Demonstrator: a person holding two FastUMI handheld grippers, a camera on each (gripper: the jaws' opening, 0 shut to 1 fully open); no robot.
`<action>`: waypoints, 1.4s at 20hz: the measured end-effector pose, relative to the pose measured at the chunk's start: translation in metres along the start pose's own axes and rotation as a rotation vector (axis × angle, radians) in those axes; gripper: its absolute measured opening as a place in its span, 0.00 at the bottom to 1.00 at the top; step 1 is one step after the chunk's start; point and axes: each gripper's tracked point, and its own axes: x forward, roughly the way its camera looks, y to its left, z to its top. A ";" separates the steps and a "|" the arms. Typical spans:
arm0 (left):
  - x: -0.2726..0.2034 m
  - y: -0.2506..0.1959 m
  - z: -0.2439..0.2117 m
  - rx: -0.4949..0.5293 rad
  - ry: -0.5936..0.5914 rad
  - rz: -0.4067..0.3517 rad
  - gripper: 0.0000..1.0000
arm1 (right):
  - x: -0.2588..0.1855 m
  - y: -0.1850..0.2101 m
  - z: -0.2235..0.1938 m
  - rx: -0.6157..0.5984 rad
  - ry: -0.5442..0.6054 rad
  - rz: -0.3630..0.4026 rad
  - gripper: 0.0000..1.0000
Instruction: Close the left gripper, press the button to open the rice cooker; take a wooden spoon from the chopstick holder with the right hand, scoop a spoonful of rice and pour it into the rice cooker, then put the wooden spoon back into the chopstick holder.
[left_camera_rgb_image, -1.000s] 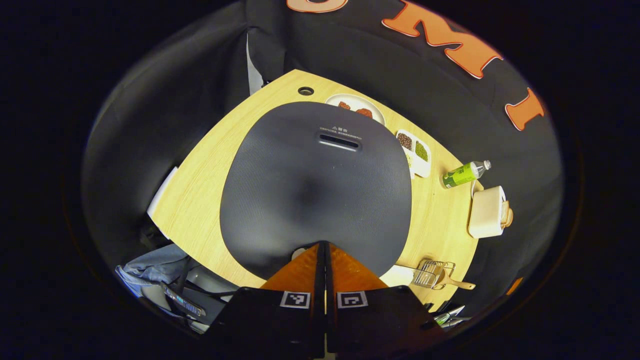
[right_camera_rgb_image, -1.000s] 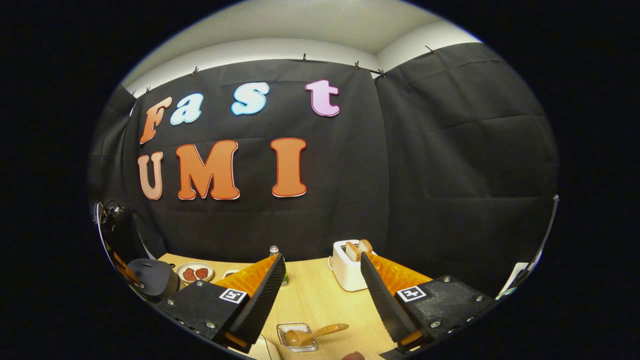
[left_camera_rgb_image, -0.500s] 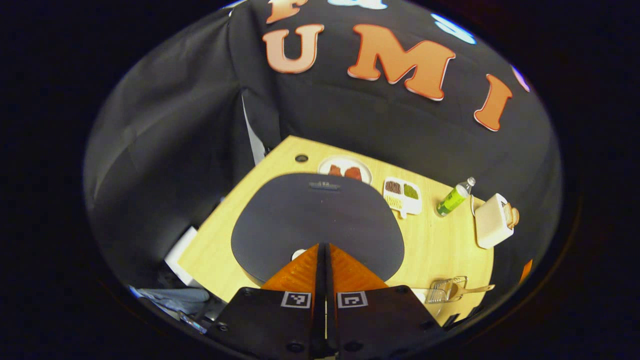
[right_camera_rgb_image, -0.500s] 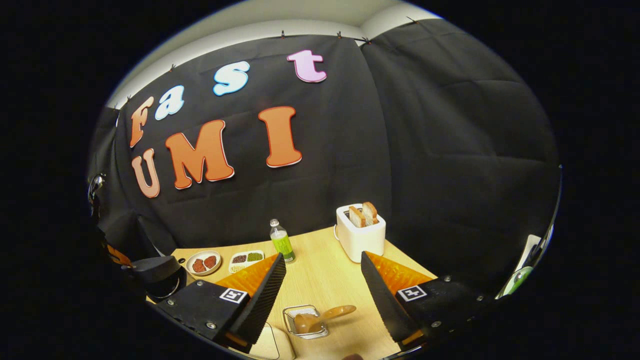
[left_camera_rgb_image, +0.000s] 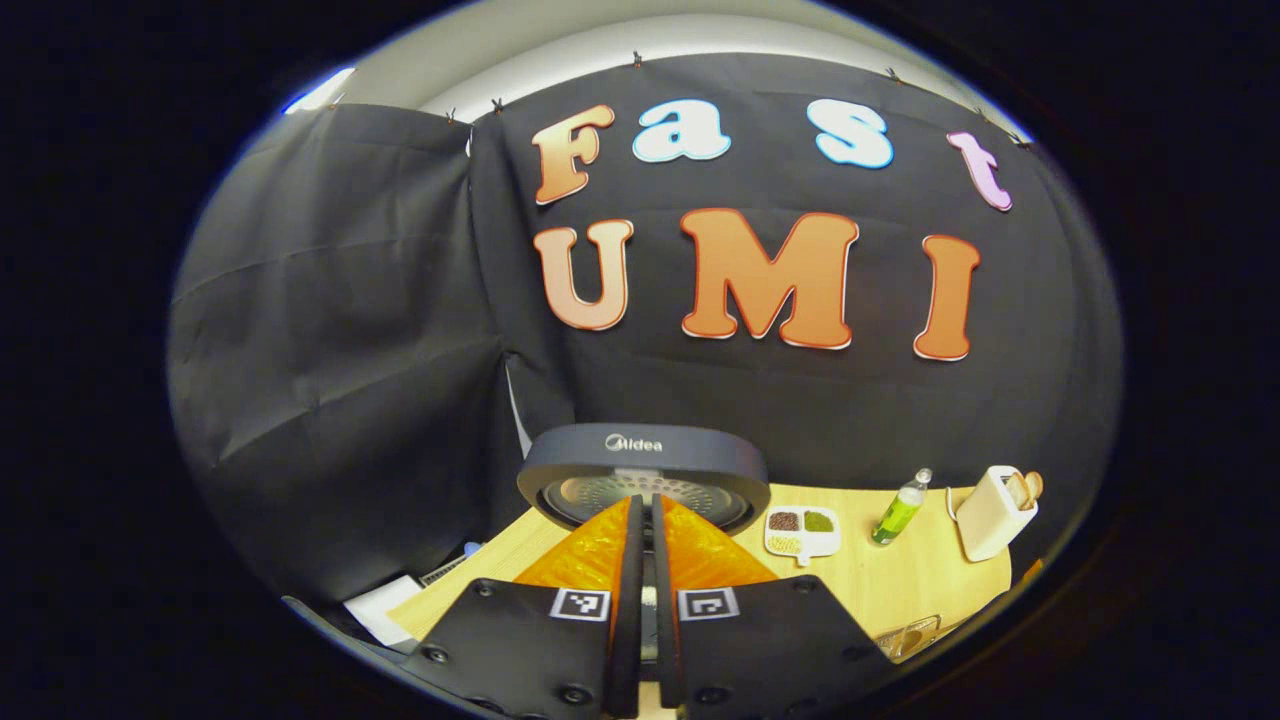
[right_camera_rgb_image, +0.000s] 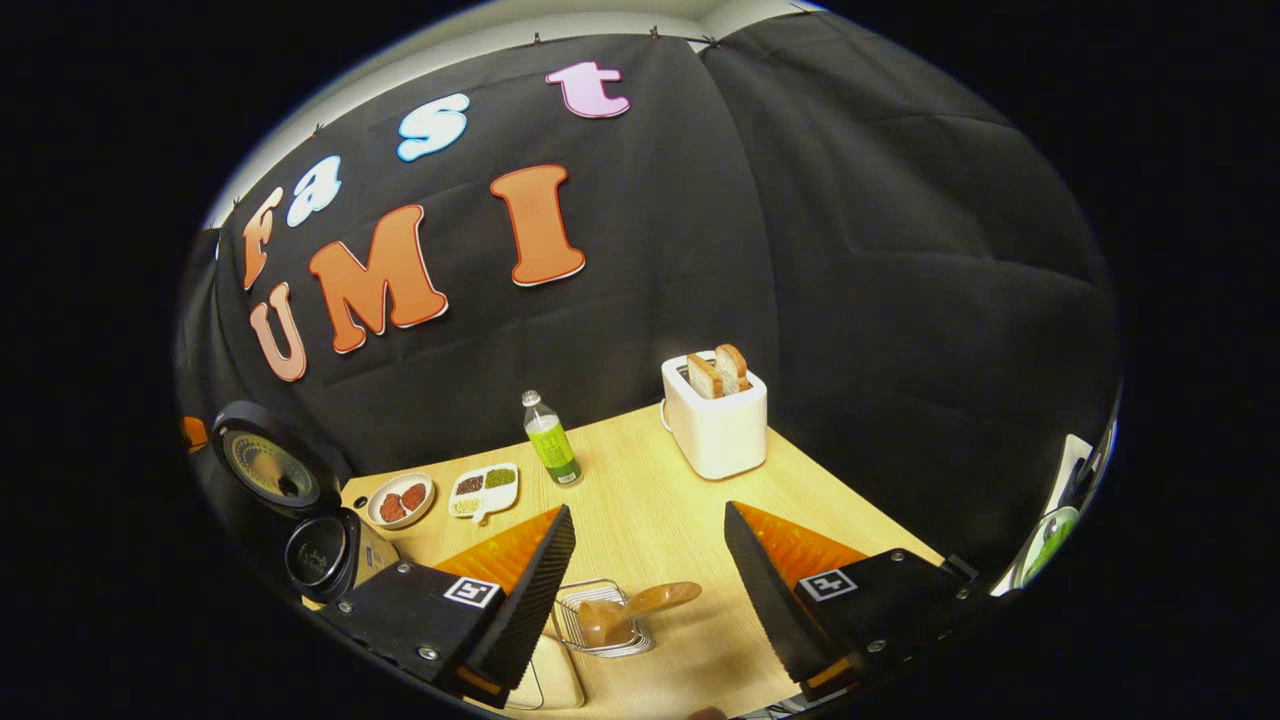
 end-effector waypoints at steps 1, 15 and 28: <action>-0.003 -0.005 -0.002 -0.001 -0.011 -0.017 0.20 | 0.004 -0.001 -0.005 -0.004 0.015 0.000 0.93; -0.045 -0.017 -0.013 0.124 -0.047 -0.027 0.83 | 0.047 -0.003 -0.107 0.117 0.302 0.033 0.82; -0.070 -0.017 -0.015 0.235 -0.090 -0.008 0.85 | 0.082 0.020 -0.128 0.185 0.314 0.047 0.28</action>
